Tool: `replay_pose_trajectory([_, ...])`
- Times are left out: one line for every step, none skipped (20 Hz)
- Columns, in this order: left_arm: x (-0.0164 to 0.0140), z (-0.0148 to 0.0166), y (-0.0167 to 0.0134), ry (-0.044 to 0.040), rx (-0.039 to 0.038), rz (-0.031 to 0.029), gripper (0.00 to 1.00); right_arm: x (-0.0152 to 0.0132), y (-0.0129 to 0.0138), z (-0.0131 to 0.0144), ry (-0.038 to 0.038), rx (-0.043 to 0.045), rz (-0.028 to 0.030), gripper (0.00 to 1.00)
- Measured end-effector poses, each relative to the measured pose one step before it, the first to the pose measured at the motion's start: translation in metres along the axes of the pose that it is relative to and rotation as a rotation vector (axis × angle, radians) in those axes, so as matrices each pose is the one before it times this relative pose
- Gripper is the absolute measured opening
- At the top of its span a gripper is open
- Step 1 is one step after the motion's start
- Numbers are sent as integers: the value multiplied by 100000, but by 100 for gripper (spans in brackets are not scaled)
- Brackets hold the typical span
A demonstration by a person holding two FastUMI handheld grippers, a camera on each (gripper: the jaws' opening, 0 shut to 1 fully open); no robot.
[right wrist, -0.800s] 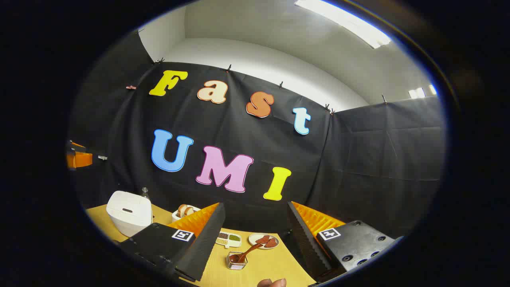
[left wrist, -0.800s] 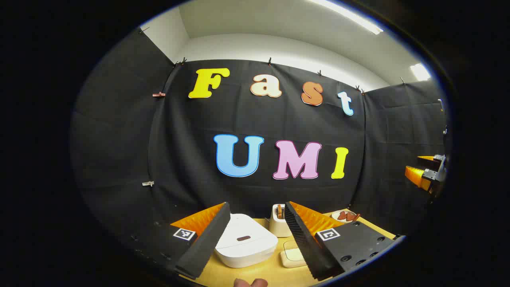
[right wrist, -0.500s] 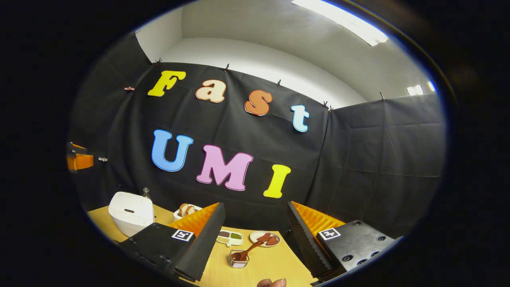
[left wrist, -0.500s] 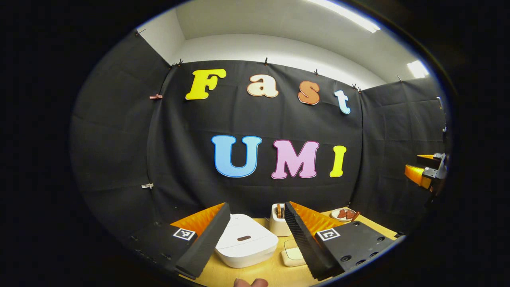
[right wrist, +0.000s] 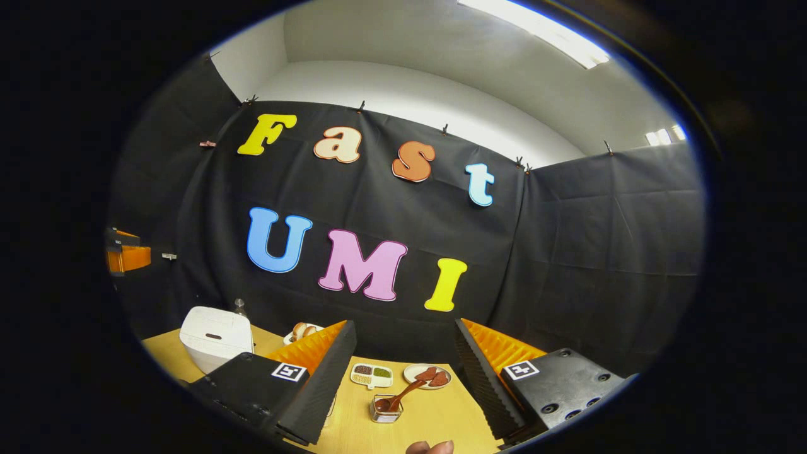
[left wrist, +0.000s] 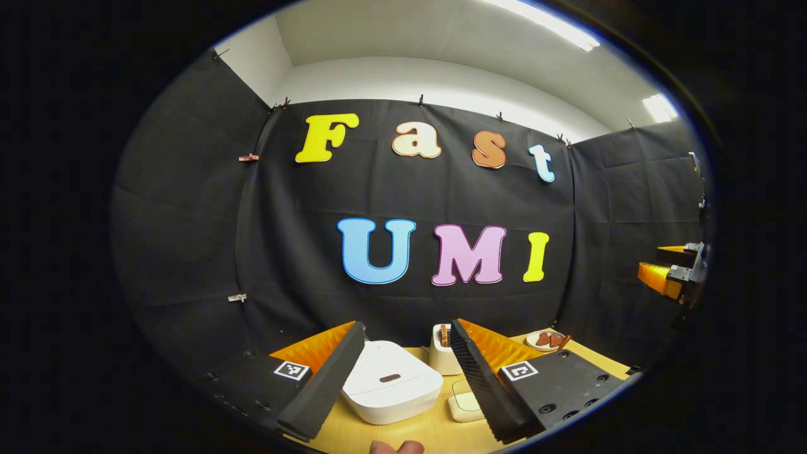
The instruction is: Close the left gripper, press the button to open the rice cooker; take a wooden spoon from the chopstick holder with the right hand, scoop a spoonful of rice and pour it into the rice cooker, then put the wooden spoon back into the chopstick holder.
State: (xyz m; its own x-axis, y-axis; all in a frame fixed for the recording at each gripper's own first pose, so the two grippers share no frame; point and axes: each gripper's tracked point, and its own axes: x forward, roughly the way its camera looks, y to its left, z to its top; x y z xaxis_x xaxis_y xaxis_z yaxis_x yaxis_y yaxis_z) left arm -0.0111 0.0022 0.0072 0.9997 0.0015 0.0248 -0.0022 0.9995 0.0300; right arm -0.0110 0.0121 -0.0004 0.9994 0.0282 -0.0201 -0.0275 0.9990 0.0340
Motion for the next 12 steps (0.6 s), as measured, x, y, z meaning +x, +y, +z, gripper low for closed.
replay_pose_trajectory([-65, 141, -127, -751, -881, -981, 95, -32, 89, 52, -80, -468, 159, 97])
replay_pose_trajectory([-110, 405, -314, -1423, -1410, -1932, 95, -147, 87, 94, -219, -484, 119, 97])
replay_pose_trajectory([298, 221, -1050, -1150, -1668, -5140, 95, -38, -26, 112, -269, -410, -16, 97])
replay_pose_trajectory([-142, 134, -881, 229, -933, -4778, 77, -105, -15, 49, -52, -197, 159, 97])
replay_pose_trajectory([371, -490, -138, 540, 288, -2225, 60, -115, -109, 74, -228, -128, -299, 97])
replay_pose_trajectory([289, -187, 217, 972, 2112, -1682, 42, -47, -265, -16, -270, -73, -656, 97])
replay_pose_trajectory([851, -287, 100, 1098, 1516, -2797, 25, -101, -215, -96, 134, 181, -384, 97])
replay_pose_trajectory([576, -671, -412, 2529, -678, -4354, 7, -153, -76, -124, 226, 104, -185, 97])
replay_pose_trajectory([427, -849, -322, 2900, -1618, -5118, 7, -188, -147, -141, 292, -413, -162, 97])
replay_pose_trajectory([924, -932, 432, 4540, -1175, -2723, 6, -62, -267, -47, -116, -923, -486, 97])
replay_pose_trajectory([1131, -1385, 1248, 5847, -62, -1628, 7, -134, -427, 43, -280, -1143, -803, 97])
replay_pose_trajectory([1153, -1517, 1152, 7188, 464, -1090, 6, -16, -541, -22, -372, -811, -947, 97])
